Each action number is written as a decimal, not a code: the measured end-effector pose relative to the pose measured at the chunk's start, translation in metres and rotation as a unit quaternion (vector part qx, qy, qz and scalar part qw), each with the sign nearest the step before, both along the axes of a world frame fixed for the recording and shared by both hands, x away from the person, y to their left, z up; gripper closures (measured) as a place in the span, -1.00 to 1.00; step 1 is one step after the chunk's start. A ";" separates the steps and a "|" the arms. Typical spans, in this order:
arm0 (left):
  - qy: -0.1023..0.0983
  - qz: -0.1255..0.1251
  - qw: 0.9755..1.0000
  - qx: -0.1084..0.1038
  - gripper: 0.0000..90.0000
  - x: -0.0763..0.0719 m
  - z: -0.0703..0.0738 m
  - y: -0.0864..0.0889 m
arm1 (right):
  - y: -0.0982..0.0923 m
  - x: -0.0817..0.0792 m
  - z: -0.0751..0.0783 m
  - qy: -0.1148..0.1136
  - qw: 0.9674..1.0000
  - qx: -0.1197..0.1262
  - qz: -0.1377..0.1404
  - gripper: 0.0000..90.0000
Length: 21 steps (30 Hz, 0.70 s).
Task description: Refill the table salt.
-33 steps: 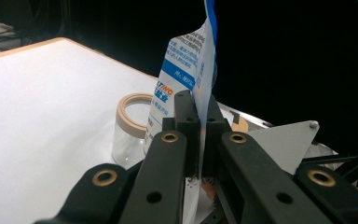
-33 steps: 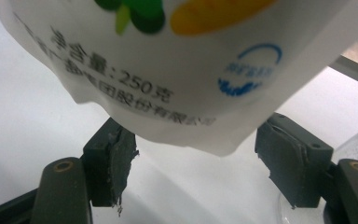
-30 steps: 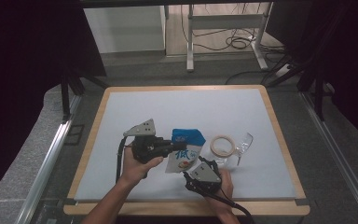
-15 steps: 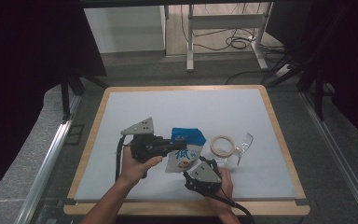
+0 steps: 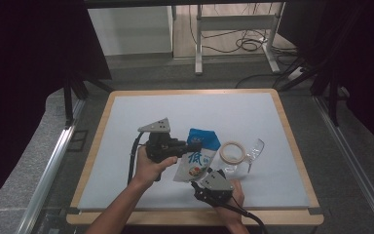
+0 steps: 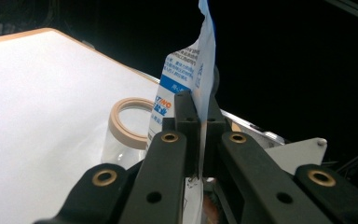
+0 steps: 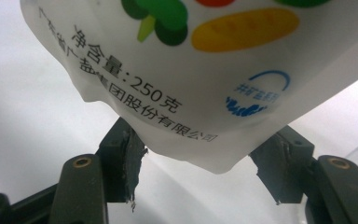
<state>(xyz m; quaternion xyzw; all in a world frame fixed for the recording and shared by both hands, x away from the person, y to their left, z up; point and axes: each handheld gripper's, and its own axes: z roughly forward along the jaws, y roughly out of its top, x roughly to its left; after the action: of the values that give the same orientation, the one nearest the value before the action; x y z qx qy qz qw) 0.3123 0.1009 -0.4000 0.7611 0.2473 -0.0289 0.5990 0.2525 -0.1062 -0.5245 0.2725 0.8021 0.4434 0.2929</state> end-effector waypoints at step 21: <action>0.012 -0.001 1.000 0.018 1.00 0.013 0.002 -0.026 | 0.004 -0.003 -0.002 0.036 0.999 0.022 0.018 -0.01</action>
<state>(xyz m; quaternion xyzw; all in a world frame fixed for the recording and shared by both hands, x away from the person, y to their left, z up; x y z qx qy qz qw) 0.3256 0.0750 -0.3977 0.7714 0.2543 -0.0336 0.5823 0.2491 -0.1022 -0.5263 0.2799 0.8070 0.4561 0.2497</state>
